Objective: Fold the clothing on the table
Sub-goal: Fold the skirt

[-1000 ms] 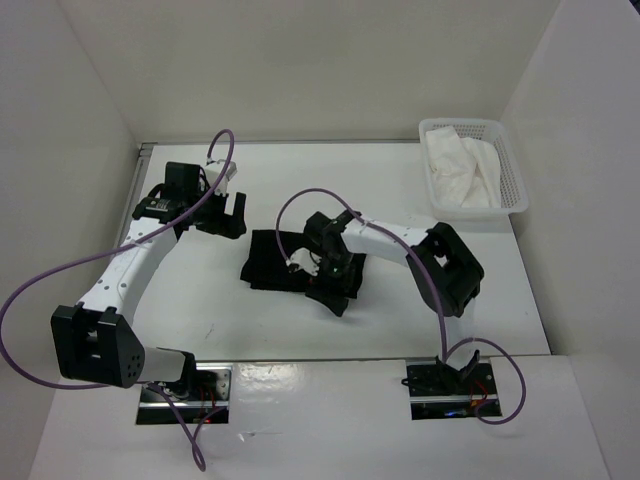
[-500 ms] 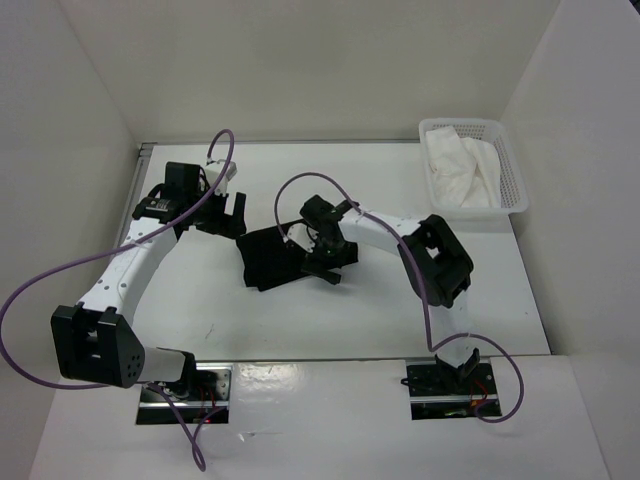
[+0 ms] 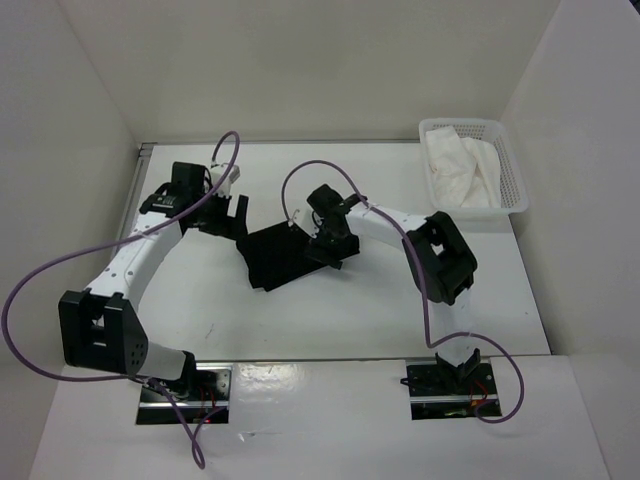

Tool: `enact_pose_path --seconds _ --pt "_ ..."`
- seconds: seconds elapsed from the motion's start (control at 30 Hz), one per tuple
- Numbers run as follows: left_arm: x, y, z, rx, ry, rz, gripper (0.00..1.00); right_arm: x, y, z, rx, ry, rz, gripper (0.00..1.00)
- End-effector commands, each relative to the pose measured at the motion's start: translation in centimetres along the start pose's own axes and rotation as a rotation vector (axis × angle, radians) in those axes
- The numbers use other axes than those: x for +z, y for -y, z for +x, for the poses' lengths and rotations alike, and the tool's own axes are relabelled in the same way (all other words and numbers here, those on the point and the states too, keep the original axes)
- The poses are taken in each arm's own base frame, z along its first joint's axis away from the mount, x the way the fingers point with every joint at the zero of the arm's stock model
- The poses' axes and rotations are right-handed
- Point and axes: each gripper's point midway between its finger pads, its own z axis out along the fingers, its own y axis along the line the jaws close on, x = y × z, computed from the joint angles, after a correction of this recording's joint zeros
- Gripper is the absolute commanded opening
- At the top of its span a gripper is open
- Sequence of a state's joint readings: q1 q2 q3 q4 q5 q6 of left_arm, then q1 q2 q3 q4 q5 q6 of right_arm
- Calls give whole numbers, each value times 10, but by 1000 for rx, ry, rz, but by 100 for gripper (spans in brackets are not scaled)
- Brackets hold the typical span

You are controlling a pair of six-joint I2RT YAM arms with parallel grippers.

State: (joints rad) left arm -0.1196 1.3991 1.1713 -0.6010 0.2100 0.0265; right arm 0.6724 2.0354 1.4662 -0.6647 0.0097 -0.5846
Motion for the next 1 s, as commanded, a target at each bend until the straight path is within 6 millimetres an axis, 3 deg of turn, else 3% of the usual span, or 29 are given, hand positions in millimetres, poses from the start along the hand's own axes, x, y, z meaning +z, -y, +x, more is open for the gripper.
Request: enact_pose_path --seconds 0.0,0.1,0.2,0.27,0.3,0.37,0.4,0.5,0.57,0.63,0.73,0.83,0.97 --pt "6 -3 6 11 -25 -1 100 -8 30 -10 26 58 92 99" --pt "20 -4 13 17 -69 17 100 -13 34 -15 33 83 90 99" --pt "33 -14 21 13 -126 37 100 -34 38 -20 60 137 69 99" --pt "46 -20 30 -1 -169 72 96 -62 43 -29 76 201 82 99" --pt "48 -32 29 -1 -167 80 95 -68 42 -28 82 220 74 99" --pt "60 -36 35 -17 -193 152 91 -89 48 -25 108 262 81 99" --pt "69 -47 42 -27 -211 172 86 -91 47 -21 115 266 76 99" --pt "81 -56 44 -66 -202 262 82 -103 40 -12 132 291 62 99" --pt "81 -50 30 -91 -150 364 78 -104 36 -5 150 289 51 99" --pt "83 -44 29 -99 -141 440 73 -107 36 -3 151 289 62 99" --pt "69 -25 14 -65 -89 578 69 -109 34 1 162 288 71 99" --pt "50 14 4 15 -68 710 69 -104 31 5 172 279 64 99" --pt "29 45 -5 78 -68 805 75 -96 27 5 181 272 35 99"
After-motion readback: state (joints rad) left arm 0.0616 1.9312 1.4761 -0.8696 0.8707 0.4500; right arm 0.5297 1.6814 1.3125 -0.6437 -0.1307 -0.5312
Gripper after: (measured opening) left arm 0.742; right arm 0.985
